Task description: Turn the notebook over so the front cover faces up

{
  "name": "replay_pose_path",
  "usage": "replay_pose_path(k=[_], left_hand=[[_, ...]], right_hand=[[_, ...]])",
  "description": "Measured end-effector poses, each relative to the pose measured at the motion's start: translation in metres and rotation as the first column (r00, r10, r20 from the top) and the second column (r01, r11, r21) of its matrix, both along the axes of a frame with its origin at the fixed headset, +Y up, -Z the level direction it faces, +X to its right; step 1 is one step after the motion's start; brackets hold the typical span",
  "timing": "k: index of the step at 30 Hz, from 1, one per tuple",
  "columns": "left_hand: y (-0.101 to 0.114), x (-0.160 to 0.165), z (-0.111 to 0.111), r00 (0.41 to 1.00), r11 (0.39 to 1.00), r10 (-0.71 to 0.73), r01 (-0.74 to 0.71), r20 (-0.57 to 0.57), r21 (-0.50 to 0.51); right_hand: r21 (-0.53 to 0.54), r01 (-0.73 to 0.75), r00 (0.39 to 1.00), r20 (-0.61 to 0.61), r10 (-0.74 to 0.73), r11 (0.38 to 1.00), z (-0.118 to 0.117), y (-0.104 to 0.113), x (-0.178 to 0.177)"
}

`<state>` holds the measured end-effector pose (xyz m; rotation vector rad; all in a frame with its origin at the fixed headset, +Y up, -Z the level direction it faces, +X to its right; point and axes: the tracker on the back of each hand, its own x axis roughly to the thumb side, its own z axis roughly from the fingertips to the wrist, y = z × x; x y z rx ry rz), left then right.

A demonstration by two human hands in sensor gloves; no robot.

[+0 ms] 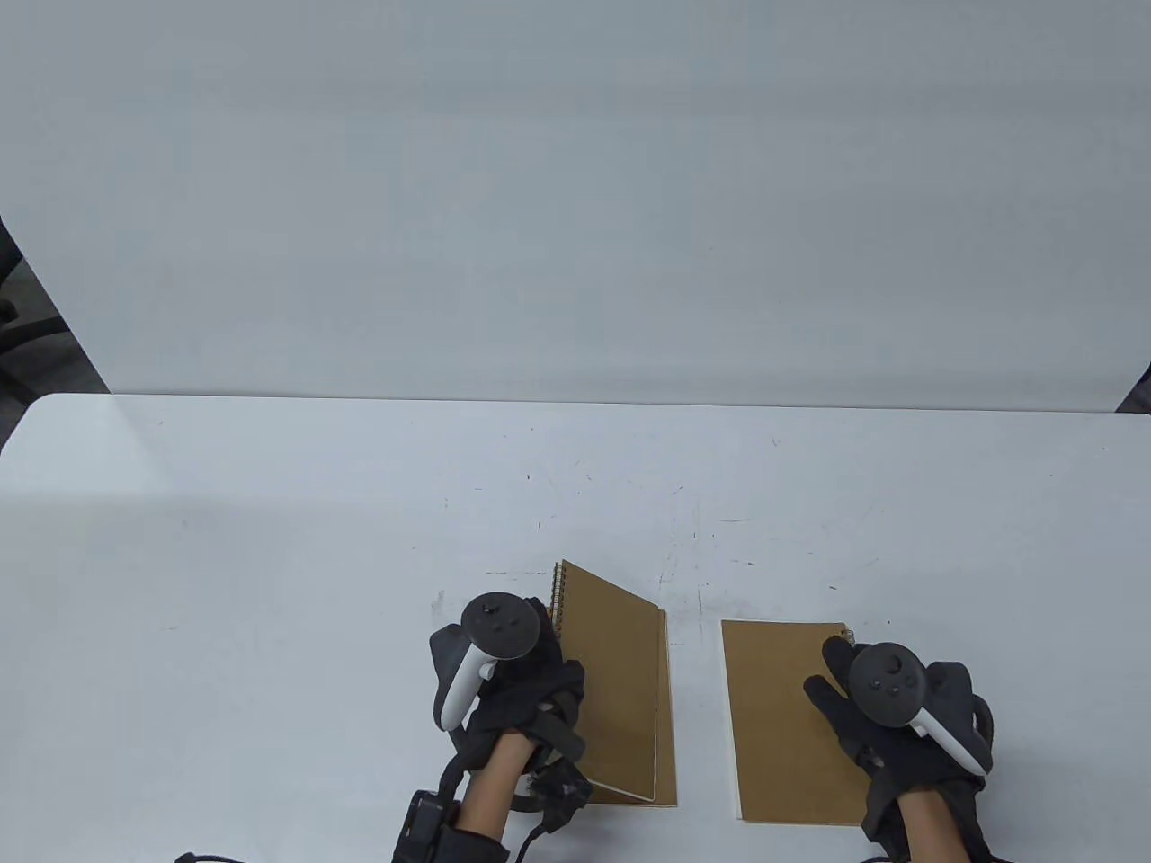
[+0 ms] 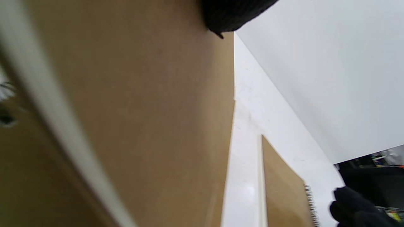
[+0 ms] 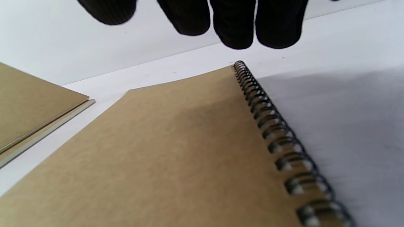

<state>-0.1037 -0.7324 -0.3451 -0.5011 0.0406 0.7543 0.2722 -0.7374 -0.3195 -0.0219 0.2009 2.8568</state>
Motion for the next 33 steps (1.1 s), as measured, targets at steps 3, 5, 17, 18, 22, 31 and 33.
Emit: replay_pose_path(k=[3,5,17,18,22,31,33], left_hand=[[-0.001,0.004,0.003,0.969,0.970,-0.241,0.238,0.059,0.042],[-0.003,0.010,0.005,0.913,0.916,-0.400,0.395,0.077,0.075],[-0.018,0.034,0.006,0.620,0.634,-0.771,0.769,0.146,0.079],[-0.016,0.032,0.007,0.623,0.635,-0.771,0.767,0.133,0.089],[-0.005,0.015,0.009,0.688,0.696,-0.718,0.710,0.107,0.107],[0.000,-0.057,0.012,0.720,0.713,-0.692,0.671,0.052,0.206],[-0.006,-0.072,0.011,0.742,0.738,-0.667,0.647,0.061,0.193]], right_hand=[[-0.012,-0.014,0.999,0.038,0.015,1.000,0.000,-0.004,0.002],[-0.011,-0.034,0.998,0.051,0.034,0.999,-0.001,-0.006,0.002],[-0.014,-0.068,0.996,0.064,0.068,0.998,-0.001,-0.007,0.001],[-0.012,-0.068,0.995,0.069,0.069,0.998,-0.001,-0.007,0.001],[-0.006,-0.068,0.994,0.083,0.068,0.998,0.000,-0.004,0.001],[-0.210,-0.195,0.979,0.013,0.202,0.958,-0.003,-0.018,-0.008],[-0.206,-0.257,0.966,-0.032,0.256,0.944,-0.003,-0.018,-0.014]])
